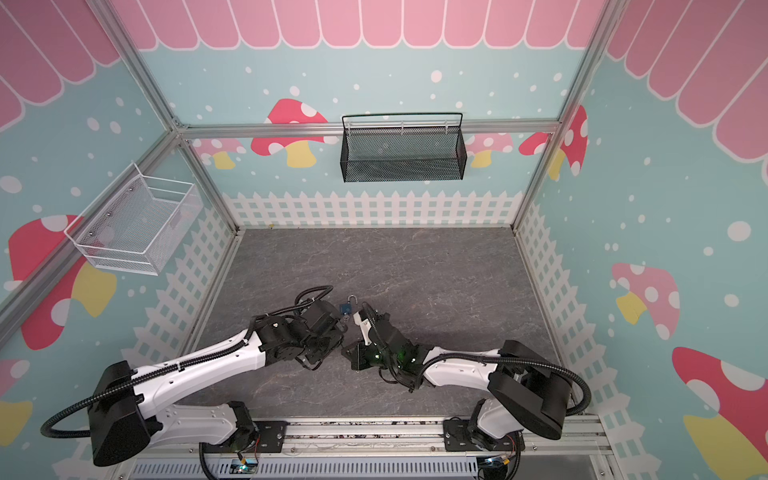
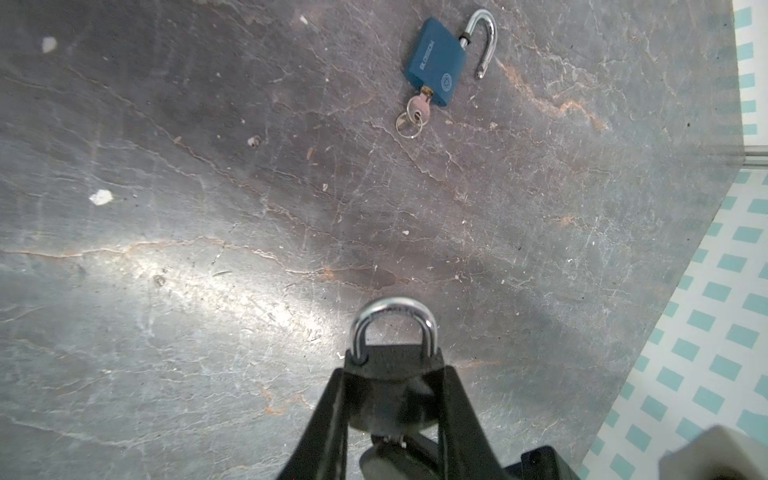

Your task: Unlock with the key

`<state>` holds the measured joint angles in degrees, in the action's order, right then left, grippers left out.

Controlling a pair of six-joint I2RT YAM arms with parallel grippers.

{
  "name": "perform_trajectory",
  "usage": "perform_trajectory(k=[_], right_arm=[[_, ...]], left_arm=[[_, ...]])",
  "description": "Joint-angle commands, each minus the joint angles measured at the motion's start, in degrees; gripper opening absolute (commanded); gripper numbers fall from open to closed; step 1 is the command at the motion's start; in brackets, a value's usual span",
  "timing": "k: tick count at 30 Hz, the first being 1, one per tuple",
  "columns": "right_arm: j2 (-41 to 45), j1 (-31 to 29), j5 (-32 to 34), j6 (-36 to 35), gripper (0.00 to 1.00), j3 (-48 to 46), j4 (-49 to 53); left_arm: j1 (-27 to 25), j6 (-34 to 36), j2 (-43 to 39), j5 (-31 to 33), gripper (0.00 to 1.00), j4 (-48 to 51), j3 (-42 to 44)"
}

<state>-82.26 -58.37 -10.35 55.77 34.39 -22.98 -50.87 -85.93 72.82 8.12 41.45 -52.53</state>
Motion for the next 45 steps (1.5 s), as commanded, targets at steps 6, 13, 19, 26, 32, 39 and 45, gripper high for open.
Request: perform_trajectory(k=[6,13,19,26,32,39,45], right_arm=[[0.34,-0.87,15.49,-8.40,0.00,6.20,-0.22],[1.87,4.04,-0.34,4.01,0.00,2.79,-7.49],[0.87,3.70,0.87,-1.78,0.00,5.04,2.06],[-0.18,2.07,2.10,-4.85,0.00,7.19,9.28],[-0.45,0.34,4.68,-4.27,0.00,7.71,10.59],[-2.13,-1.42,7.48,-4.31,0.00,9.68,10.64],[-4.12,-2.42,12.68,-7.57,0.00,12.69,12.88]], left_arm=[[-1.24,-3.63,-1.89,-9.02,0.00,1.97,1.95],[-0.37,-6.36,-3.90,-8.70,0.00,0.85,6.53],[0.96,-12.08,-8.90,-6.16,0.00,-2.35,10.57],[2.62,-16.76,-12.65,-3.37,0.00,-2.69,13.04],[2.62,-20.11,-13.93,-1.26,0.00,-4.14,13.12],[2.57,-23.28,-13.44,-3.02,0.00,-8.44,13.58],[2.53,-23.34,-13.90,-3.75,0.00,-9.84,12.70]])
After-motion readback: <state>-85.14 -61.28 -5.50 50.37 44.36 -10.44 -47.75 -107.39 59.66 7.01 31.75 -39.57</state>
